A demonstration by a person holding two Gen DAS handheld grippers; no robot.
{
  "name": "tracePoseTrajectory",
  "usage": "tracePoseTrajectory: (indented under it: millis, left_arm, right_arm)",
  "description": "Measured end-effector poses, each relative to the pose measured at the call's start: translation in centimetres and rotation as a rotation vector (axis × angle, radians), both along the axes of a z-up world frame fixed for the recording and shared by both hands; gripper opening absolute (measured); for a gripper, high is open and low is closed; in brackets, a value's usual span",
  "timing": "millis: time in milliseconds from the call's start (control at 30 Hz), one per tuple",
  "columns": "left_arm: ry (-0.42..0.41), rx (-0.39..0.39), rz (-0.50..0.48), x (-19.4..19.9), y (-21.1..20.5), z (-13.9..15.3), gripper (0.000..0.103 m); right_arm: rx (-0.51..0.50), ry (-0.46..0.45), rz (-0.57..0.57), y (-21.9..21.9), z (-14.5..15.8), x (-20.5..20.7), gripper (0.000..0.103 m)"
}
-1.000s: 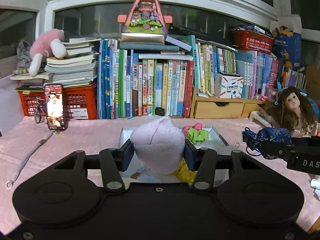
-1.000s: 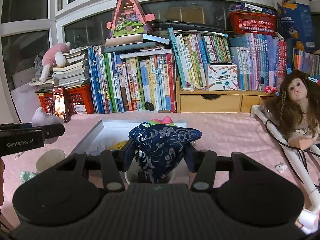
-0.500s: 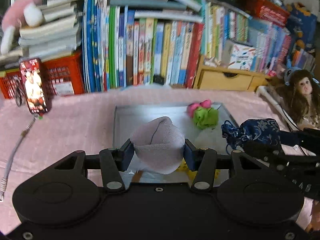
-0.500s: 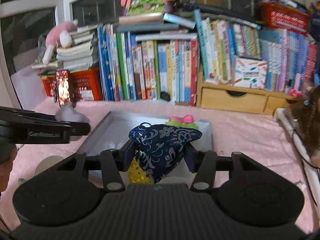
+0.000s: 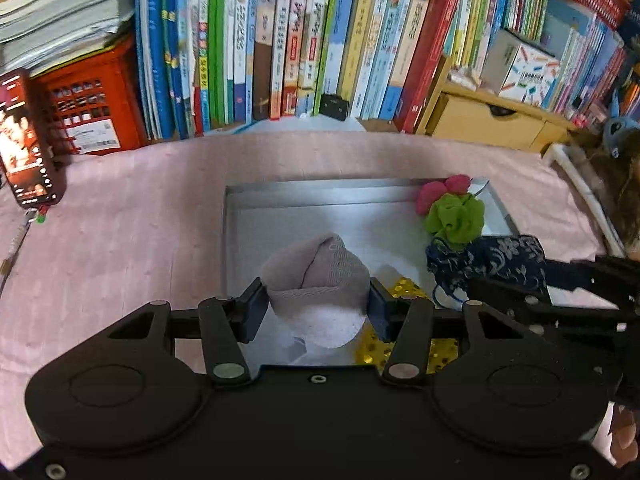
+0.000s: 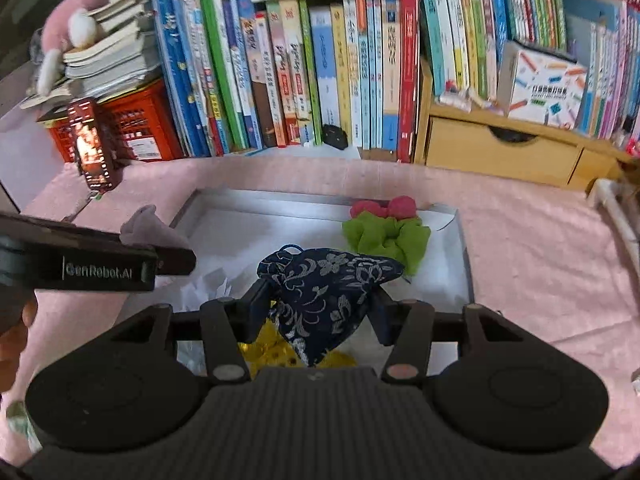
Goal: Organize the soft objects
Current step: 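Lower the lavender hat with the left tool while the right tool lowers the blue pouch into the box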
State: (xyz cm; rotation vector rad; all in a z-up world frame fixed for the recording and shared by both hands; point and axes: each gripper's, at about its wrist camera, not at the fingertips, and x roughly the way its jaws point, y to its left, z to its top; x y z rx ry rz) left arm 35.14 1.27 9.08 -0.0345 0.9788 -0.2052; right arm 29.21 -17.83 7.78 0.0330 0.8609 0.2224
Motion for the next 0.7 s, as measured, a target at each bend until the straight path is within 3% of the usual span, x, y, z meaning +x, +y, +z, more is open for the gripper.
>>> tracePoseTrajectory:
  millis: [267, 700]
  left_arm:
    - [0.054, 0.009, 0.008, 2.2, 0.2, -1.8, 0.05]
    - [0.112, -0.005, -0.007, 3.0, -0.1, -4.0, 0.05]
  right_arm:
    - [-0.009, 0.062, -0.025, 1.0, -2.0, 2.9, 0.056]
    - [-0.038, 0.088, 0.003, 2.0, -3.4, 3.9, 0.056]
